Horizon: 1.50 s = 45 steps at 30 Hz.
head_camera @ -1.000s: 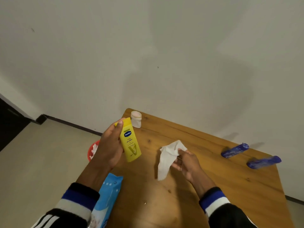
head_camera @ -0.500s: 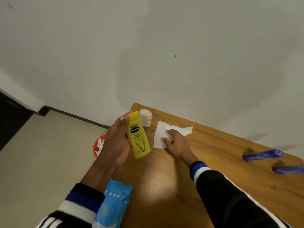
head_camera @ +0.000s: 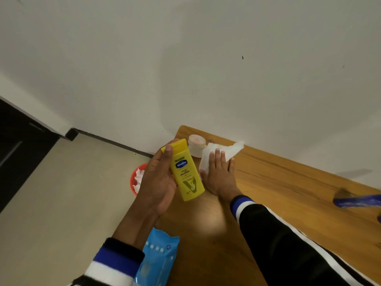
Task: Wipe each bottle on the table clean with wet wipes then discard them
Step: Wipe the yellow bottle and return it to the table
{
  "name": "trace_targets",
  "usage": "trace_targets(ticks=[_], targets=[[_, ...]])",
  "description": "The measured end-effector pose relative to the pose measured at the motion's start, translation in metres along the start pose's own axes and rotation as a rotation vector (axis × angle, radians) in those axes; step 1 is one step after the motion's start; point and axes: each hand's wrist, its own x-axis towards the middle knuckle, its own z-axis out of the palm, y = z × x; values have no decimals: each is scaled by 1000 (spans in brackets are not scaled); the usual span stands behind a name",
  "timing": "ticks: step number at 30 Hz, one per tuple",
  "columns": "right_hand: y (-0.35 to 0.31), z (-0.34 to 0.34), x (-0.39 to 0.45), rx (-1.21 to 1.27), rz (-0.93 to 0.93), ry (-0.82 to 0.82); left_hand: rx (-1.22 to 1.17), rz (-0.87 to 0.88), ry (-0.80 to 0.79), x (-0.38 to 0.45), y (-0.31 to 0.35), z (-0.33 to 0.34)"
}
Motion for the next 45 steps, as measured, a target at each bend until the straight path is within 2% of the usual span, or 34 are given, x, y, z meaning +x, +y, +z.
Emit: trace_targets(ticks=[2, 6, 10, 11, 13, 14, 17, 18, 20, 21, 22, 25, 26, 28, 29, 31, 32, 33, 35, 37, 39, 41, 43, 45], targets=[[8, 4, 3, -23, -35, 16, 0, 11, -9, 2, 2, 2], [30, -2, 5, 63, 216, 9, 7, 12, -4, -2, 5, 2], [25, 6, -9, 50, 28, 44, 7, 6, 22, -7, 5, 1], [30, 6, -10, 99, 108, 60, 16, 8, 23, -7, 5, 1], [31, 0, -14, 229, 406, 71, 37, 11, 25, -7, 6, 2], [23, -1, -20, 237, 443, 69, 38, 14, 28, -6, 7, 3], [-1, 18, -40, 164, 167, 123, 44, 28, 29, -4, 10, 9], [1, 19, -41, 187, 149, 129, 54, 33, 27, -4, 10, 12], [16, 12, -35, 217, 342, 109, 73, 38, 16, -5, 12, 17], [20, 10, -33, 191, 380, 95, 75, 42, 14, -5, 13, 18], [21, 9, -32, 139, 305, 83, 68, 46, 17, -5, 13, 19], [32, 14, -35, -26, -108, 65, 56, 75, 29, -7, 15, 19], [43, 8, -33, -45, -106, 75, 63, 84, 30, -8, 15, 20], [64, -7, -32, -49, 90, 73, 71, 97, 23, -11, 17, 22], [67, -12, -36, -86, 114, 59, 68, 106, 20, -11, 18, 22], [61, -13, -54, -209, -133, 59, 81, 117, 15, -12, 22, 27], [55, -13, -67, -169, -282, 59, 110, 128, 8, -12, 24, 29], [51, -14, -82, -60, -363, 51, 155, 142, -3, -13, 28, 30], [51, -21, -113, 248, -288, 88, 252, 165, -48, -14, 35, 32], [54, -27, -145, 710, -70, 143, 314, 176, -129, -16, 42, 37], [58, -29, -170, 1167, 229, 147, 369, 167, -210, -14, 46, 44], [65, -31, -186, 1529, 505, 117, 532, 173, -291, -7, 47, 53], [72, -34, -197, 1819, 666, 72, 803, 225, -363, 7, 45, 65], [78, -42, -206, 1993, 728, 72, 1083, 340, -410, 24, 38, 81]])
